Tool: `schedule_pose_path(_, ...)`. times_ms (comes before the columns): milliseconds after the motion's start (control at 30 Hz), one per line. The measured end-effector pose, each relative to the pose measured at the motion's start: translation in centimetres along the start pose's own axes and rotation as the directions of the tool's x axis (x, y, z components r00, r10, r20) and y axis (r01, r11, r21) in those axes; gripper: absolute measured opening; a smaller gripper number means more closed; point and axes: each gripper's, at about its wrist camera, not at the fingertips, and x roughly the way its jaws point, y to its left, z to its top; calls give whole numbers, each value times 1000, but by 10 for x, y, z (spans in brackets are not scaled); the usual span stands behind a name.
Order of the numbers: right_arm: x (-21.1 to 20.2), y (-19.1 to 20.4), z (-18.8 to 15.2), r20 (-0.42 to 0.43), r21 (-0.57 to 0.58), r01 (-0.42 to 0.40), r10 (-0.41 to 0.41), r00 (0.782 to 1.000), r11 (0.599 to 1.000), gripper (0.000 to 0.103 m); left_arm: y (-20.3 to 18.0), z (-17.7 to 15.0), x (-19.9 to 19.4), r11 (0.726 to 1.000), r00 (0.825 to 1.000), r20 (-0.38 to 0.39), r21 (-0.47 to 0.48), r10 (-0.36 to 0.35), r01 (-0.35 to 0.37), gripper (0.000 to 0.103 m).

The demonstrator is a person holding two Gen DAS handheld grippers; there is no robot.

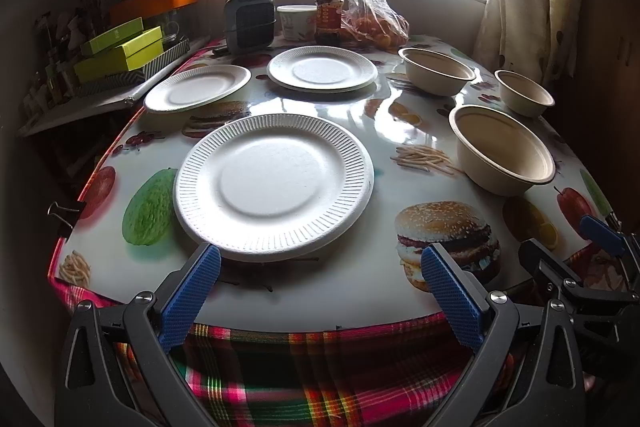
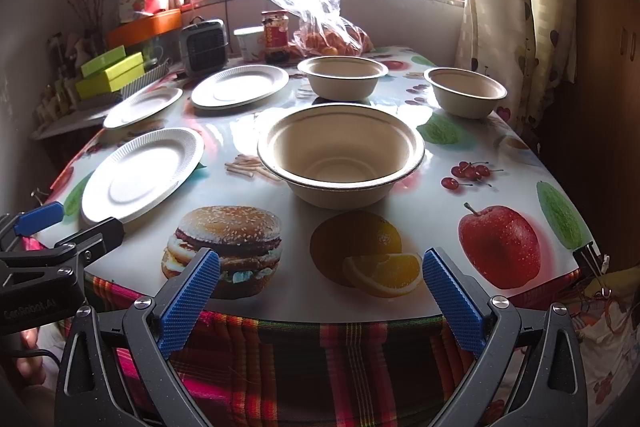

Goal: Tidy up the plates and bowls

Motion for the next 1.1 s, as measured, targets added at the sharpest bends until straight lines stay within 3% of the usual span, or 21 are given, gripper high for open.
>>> schedule_pose_path(1100,-2,2,0,8,-5,1,-1,1000,1000,103,-1,2,-3,1000,1000,10,5,7,-7,101)
